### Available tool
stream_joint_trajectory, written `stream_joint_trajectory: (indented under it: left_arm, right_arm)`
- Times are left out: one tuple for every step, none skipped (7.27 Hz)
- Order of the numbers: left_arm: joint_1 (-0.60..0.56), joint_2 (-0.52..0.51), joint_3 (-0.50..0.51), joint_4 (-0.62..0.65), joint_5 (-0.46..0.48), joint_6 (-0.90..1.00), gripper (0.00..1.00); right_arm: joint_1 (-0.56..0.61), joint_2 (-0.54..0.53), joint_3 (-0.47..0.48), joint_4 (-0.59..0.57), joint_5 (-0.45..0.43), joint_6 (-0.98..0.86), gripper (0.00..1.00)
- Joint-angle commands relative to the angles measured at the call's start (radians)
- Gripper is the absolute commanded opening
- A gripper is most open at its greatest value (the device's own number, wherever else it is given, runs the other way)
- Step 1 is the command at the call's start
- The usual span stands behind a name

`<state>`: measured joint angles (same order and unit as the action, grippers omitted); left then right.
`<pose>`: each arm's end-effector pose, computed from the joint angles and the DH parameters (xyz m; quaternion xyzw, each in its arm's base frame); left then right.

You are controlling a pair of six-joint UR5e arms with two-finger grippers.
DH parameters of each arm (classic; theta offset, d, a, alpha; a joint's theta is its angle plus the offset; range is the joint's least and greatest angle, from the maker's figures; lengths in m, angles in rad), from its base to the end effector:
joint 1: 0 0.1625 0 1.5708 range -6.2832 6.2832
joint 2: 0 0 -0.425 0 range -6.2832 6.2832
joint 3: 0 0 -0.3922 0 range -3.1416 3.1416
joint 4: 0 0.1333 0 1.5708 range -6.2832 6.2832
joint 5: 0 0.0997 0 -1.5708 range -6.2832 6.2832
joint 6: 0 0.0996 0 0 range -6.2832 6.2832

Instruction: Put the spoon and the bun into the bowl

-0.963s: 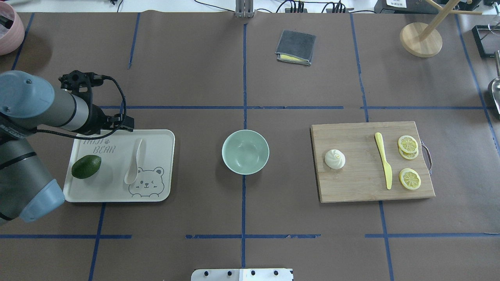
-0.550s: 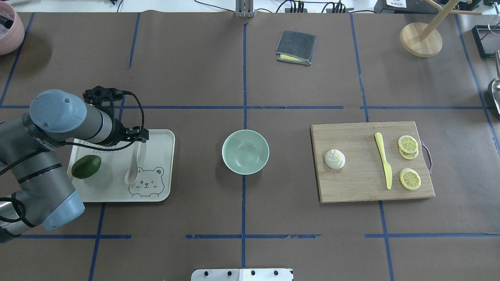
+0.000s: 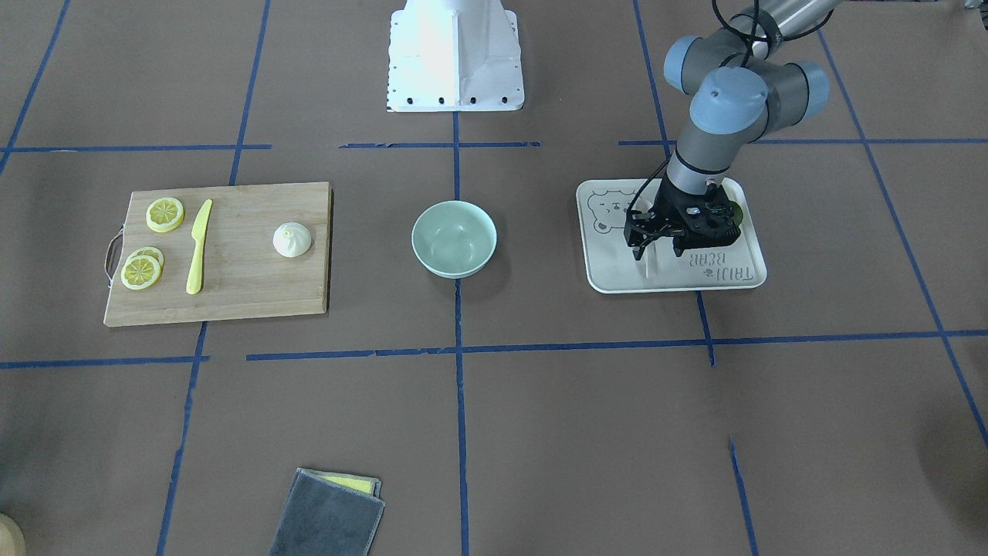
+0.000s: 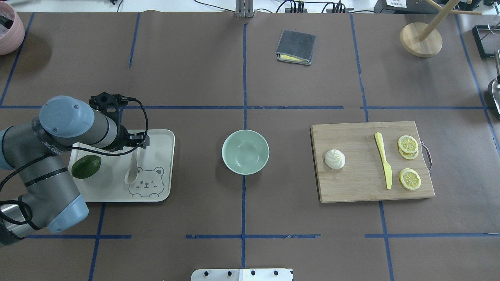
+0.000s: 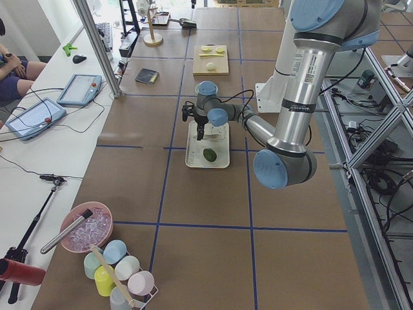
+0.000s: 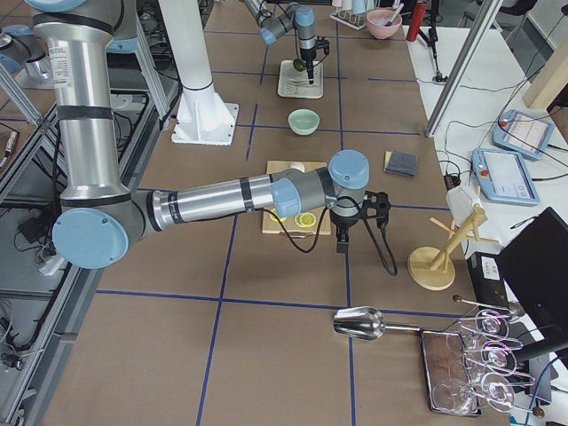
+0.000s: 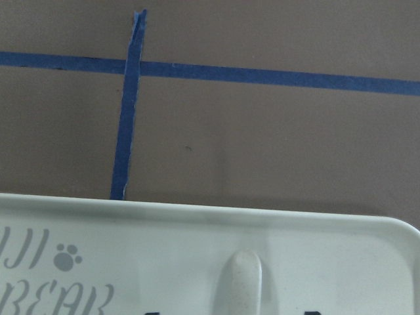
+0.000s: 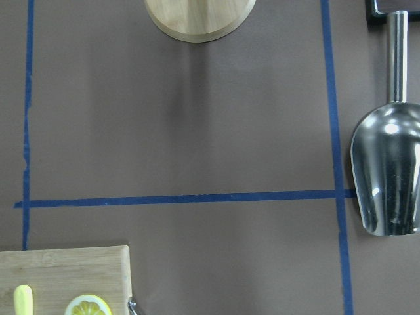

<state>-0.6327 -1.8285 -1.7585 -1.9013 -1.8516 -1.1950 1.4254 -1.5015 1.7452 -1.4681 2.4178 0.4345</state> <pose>0.4217 -0.4403 0.4030 0.0676 0.3905 -0.0649 0.9158 -0.0182 -0.5292 0.5200 0.0348 -0.4328 0.0593 0.8989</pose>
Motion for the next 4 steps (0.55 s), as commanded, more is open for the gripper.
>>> stream_joint_trajectory:
  left_arm:
    - [0.017, 0.000, 0.004, 0.001, 0.000, 0.000, 0.70]
    - [0.021, 0.000, 0.005, 0.001, 0.000, 0.000, 0.68]
    - [0.024, 0.000, 0.007, 0.001, 0.000, 0.000, 0.66]
    - [0.024, 0.000, 0.007, 0.001, 0.002, -0.002, 0.59]
  right_arm:
    - [-0.058, 0.029, 0.048, 0.000, 0.000, 0.134, 1.00]
    - [-0.084, 0.036, 0.065, 0.000, -0.002, 0.177, 1.00]
    - [-0.104, 0.038, 0.080, 0.000, -0.003, 0.208, 1.00]
    - [-0.108, 0.053, 0.082, -0.001, -0.005, 0.217, 1.00]
